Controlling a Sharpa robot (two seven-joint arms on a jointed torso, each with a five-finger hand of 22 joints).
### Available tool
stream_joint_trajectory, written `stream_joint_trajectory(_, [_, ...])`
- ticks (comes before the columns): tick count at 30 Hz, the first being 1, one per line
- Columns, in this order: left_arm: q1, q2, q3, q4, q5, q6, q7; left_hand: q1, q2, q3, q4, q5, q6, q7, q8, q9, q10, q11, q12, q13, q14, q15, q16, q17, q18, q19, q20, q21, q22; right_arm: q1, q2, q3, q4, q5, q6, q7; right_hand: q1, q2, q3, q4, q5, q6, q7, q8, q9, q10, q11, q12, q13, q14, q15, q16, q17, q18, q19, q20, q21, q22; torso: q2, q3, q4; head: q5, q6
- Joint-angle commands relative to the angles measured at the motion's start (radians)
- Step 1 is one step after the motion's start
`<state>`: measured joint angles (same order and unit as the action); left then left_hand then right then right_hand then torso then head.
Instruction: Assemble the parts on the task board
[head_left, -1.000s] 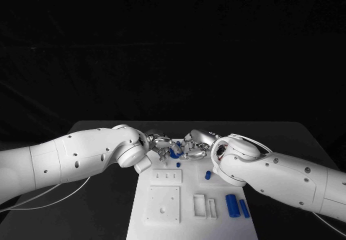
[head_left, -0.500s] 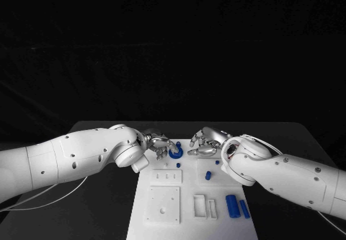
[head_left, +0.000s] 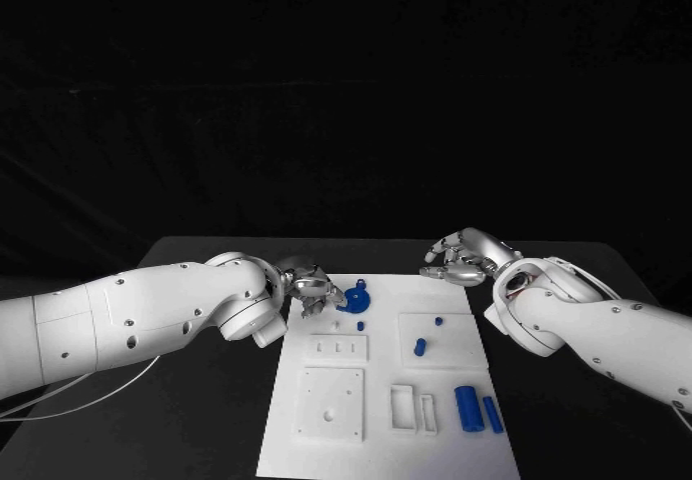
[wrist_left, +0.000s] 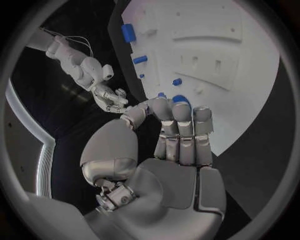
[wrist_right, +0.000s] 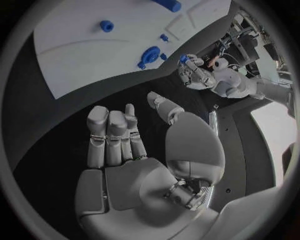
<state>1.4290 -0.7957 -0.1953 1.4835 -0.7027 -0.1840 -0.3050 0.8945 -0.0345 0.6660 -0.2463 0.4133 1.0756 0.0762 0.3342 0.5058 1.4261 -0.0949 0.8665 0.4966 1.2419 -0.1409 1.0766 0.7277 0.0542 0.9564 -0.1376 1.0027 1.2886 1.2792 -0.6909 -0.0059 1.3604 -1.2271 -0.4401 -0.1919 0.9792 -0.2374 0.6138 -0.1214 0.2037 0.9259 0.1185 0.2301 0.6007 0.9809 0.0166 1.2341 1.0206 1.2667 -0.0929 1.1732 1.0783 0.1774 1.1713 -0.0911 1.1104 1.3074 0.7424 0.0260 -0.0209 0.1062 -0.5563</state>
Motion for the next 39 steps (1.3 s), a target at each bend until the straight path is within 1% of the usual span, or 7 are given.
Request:
stream_joint_trajectory(1, [0.001,-0.015,-0.008,0.032,-0.091,-0.105,0.013,0.006,-0.004,0.000,-0.007,0.007,0.094,-0.066,0.033,0.137,0.000,-0.006,0.008,0.004,0.008,-0.002,0.010,0.002,0.013,0.009,-0.095,0.007,0.000,0.007,-0.013,0.002,-0.017,0.020,-0.040,0.058,0.010,-0.002,-0.008,0.002,0.007,-0.017,0.018,-0.005,-0.002,-0.001,0.007,-0.001,-0.002,-0.002,0.007,-0.002,-0.002,0.084,-0.005,0.001,-0.005,0.000,0.000,0.0007,0.0009,0.003,-0.007])
stream_joint_trajectory(6, [0.001,-0.043,-0.030,0.080,-0.157,-0.153,-0.011,0.010,-0.015,-0.001,-0.006,0.023,0.109,-0.073,0.036,0.154,0.004,-0.014,0.040,0.021,0.019,-0.010,0.033,0.010,0.015,0.019,-0.102,0.024,0.003,0.015,-0.031,0.003,-0.040,0.021,-0.045,0.073,0.014,-0.002,-0.012,0.001,0.015,-0.016,0.018,-0.005,-0.003,-0.001,0.007,-0.001,-0.003,-0.003,0.007,-0.004,-0.003,0.084,-0.006,0.001,-0.006,0.001,-0.001,0.0023,0.0004,0.006,-0.015])
stream_joint_trajectory(14, [-0.011,-0.070,-0.034,0.144,-0.183,-0.202,-0.019,0.017,-0.029,0.001,0.000,0.032,0.127,-0.080,0.036,0.175,0.000,-0.021,0.084,0.044,0.024,-0.021,0.066,0.020,0.018,0.025,-0.111,0.048,0.006,0.016,-0.048,0.006,-0.057,0.025,-0.054,0.079,0.018,-0.002,-0.014,-0.001,0.023,-0.015,0.018,-0.005,-0.005,-0.001,0.007,-0.001,-0.005,-0.004,0.007,-0.005,-0.004,0.084,-0.007,0.002,-0.008,0.001,-0.004,0.0083,0.0024,0.014,-0.035])
stream_joint_trajectory(20, [-0.024,-0.074,-0.038,0.156,-0.196,-0.217,-0.026,0.020,-0.035,0.001,0.003,0.030,0.136,-0.084,0.035,0.187,-0.002,-0.025,0.109,0.056,0.025,-0.026,0.086,0.025,0.018,0.026,-0.115,0.061,0.007,0.019,-0.050,0.007,-0.069,0.027,-0.054,0.081,0.019,-0.001,-0.015,-0.001,0.024,-0.014,0.018,-0.005,-0.006,-0.001,0.007,-0.001,-0.006,-0.004,0.007,-0.006,-0.004,0.084,-0.008,0.002,-0.009,0.001,-0.006,0.0127,0.0035,0.020,-0.046])
stream_joint_trajectory(26, [-0.052,-0.066,-0.047,0.150,-0.197,-0.219,-0.026,0.022,-0.039,0.001,0.004,0.031,0.143,-0.087,0.034,0.195,-0.005,-0.027,0.126,0.063,0.026,-0.029,0.100,0.027,0.019,0.026,-0.119,0.070,0.008,0.020,-0.045,0.008,-0.081,0.027,-0.048,0.081,0.019,-0.001,-0.015,0.000,0.025,-0.014,0.018,-0.005,-0.006,-0.001,0.007,-0.002,-0.006,-0.004,0.007,-0.006,-0.004,0.084,-0.008,0.003,-0.009,0.001,-0.009,0.0172,0.0011,0.023,-0.059])
stream_joint_trajectory(32, [-0.095,-0.062,-0.047,0.142,-0.197,-0.231,-0.020,0.022,-0.042,0.001,0.005,0.052,0.152,-0.090,0.034,0.202,-0.005,-0.031,0.145,0.070,0.029,-0.032,0.116,0.031,0.019,0.027,-0.121,0.080,0.009,0.020,-0.047,0.008,-0.082,0.027,-0.046,0.080,0.018,-0.001,-0.016,0.000,0.027,-0.013,0.018,-0.005,-0.006,-0.002,0.007,-0.002,-0.007,-0.005,0.007,-0.006,-0.005,0.084,-0.008,0.003,-0.010,0.000,-0.007,0.0173,0.0000,0.021,-0.064])
stream_joint_trajectory(39, [-0.102,-0.063,-0.047,0.141,-0.208,-0.230,-0.018,0.021,-0.042,-0.001,0.007,0.053,0.158,-0.093,0.036,0.208,-0.007,-0.033,0.156,0.072,0.029,-0.035,0.126,0.031,0.020,0.027,-0.123,0.087,0.009,0.020,-0.049,0.008,-0.082,0.027,-0.045,0.078,0.018,0.000,-0.017,0.001,0.028,-0.013,0.018,-0.005,-0.007,-0.002,0.007,-0.002,-0.007,-0.005,0.007,-0.007,-0.005,0.084,-0.008,0.003,-0.010,0.001,-0.007,0.0147,0.0032,0.016,-0.070])
